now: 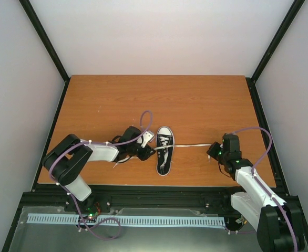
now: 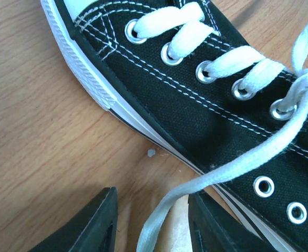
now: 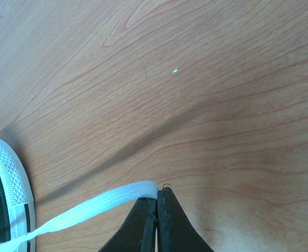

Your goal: Tie the shoes

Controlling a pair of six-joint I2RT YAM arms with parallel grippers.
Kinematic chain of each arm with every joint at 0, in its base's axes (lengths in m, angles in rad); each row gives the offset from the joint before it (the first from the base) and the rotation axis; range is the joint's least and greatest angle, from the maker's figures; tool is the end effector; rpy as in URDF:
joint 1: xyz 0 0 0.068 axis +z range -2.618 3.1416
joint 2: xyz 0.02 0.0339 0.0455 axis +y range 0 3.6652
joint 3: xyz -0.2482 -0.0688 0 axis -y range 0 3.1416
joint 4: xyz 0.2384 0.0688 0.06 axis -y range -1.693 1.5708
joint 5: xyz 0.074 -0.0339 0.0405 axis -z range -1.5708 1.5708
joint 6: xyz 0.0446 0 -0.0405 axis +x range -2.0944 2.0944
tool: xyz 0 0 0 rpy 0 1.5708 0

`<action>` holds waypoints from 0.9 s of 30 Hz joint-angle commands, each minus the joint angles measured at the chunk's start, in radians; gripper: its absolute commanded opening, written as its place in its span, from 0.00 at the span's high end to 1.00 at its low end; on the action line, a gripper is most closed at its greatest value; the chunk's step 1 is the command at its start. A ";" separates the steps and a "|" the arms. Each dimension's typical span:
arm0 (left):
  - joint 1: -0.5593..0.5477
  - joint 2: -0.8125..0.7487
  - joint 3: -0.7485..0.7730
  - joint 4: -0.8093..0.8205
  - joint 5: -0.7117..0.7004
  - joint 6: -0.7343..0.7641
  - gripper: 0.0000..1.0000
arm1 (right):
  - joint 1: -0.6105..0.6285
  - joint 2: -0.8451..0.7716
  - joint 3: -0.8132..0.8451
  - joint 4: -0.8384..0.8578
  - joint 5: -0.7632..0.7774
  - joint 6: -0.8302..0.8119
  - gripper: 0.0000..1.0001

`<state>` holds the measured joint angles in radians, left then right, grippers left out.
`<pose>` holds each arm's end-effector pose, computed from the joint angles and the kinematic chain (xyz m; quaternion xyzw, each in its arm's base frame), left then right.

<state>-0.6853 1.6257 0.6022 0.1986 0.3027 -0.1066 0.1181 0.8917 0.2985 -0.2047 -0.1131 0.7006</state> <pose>0.2146 -0.1926 0.1034 0.3153 0.8667 -0.2685 0.2782 0.1761 0.0260 0.1384 0.2451 0.8919 0.1978 0.3244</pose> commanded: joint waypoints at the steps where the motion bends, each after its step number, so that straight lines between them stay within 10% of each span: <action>1: -0.006 0.015 0.023 0.057 0.030 0.016 0.63 | -0.008 0.006 -0.002 0.023 0.006 -0.004 0.97; 10: -0.007 0.030 0.053 0.085 0.079 -0.054 0.99 | -0.008 0.004 -0.006 0.012 0.014 -0.011 0.97; 19: -0.008 -0.105 0.066 0.086 0.140 -0.026 0.99 | -0.008 0.043 0.054 0.027 0.080 -0.068 0.97; 27: -0.008 -0.046 0.077 0.160 0.238 -0.042 0.99 | 0.007 0.533 0.461 0.089 -0.001 -0.167 0.97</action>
<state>-0.6872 1.5719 0.6693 0.2821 0.4782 -0.1524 0.1181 1.2247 0.5606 -0.1886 -0.0589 0.6006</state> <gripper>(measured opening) 0.021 0.030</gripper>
